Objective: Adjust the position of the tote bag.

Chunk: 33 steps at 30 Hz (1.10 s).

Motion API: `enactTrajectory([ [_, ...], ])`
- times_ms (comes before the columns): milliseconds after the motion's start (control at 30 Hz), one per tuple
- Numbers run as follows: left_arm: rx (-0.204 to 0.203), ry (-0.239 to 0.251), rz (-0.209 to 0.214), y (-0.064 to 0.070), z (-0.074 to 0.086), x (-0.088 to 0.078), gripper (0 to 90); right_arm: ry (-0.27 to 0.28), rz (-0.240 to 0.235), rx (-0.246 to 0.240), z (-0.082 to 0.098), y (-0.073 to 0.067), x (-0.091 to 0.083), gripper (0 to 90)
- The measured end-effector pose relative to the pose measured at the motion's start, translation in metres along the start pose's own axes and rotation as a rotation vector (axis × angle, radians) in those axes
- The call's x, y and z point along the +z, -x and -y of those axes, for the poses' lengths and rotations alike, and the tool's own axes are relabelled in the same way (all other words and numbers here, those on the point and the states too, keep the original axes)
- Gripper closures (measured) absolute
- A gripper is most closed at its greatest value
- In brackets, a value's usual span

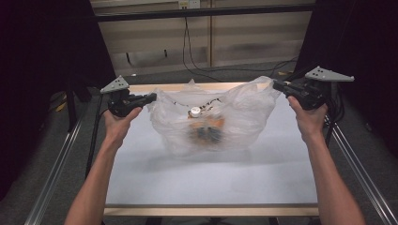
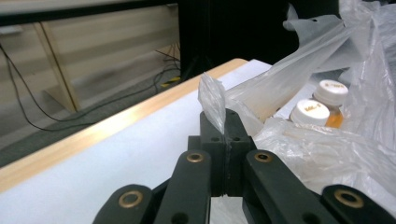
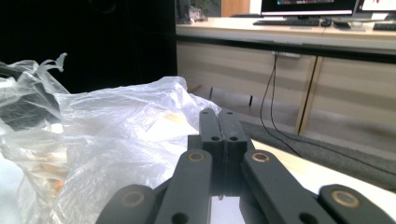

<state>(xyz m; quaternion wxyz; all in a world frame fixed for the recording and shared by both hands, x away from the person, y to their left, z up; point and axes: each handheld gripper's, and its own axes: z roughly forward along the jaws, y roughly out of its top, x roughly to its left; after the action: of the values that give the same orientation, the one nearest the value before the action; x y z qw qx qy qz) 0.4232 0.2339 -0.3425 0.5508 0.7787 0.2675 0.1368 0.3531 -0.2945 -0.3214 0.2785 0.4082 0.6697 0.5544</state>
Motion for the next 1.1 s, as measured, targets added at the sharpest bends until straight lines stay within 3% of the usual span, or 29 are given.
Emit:
enactTrajectory([
  [167,-0.020,0.020,0.015,-0.001,0.008,0.004,90.0,-0.013,-0.004,0.013,0.014,0.005,0.003,90.0],
  [267,-0.025,0.004,0.013,-0.002,0.015,0.008,90.0,-0.046,0.009,0.008,0.024,0.005,0.007,90.0],
  [367,-0.021,-0.001,0.019,-0.002,0.017,0.009,90.0,-0.050,0.002,0.020,0.031,0.007,0.008,90.0],
  [467,-0.044,0.002,0.033,-0.004,0.025,0.012,90.0,-0.050,0.003,0.025,0.037,0.009,0.009,90.0],
  [567,-0.044,-0.032,0.025,-0.006,0.034,0.016,90.0,-0.065,0.011,0.028,0.041,0.010,0.009,90.0],
  [633,-0.053,-0.040,0.028,-0.007,0.037,0.018,90.0,-0.116,0.041,-0.028,0.047,0.008,0.011,90.0],
  [867,-0.058,-0.056,0.027,-0.007,0.043,0.023,90.0,-0.128,0.016,0.007,0.062,0.009,0.014,90.0],
  [1000,-0.079,-0.052,0.025,-0.011,0.055,0.020,90.0,-0.124,0.013,0.027,0.071,0.013,0.010,90.0],
  [1100,-0.108,-0.036,0.040,-0.012,0.068,0.017,90.0,-0.152,0.022,0.021,0.078,0.014,0.009,90.0],
])
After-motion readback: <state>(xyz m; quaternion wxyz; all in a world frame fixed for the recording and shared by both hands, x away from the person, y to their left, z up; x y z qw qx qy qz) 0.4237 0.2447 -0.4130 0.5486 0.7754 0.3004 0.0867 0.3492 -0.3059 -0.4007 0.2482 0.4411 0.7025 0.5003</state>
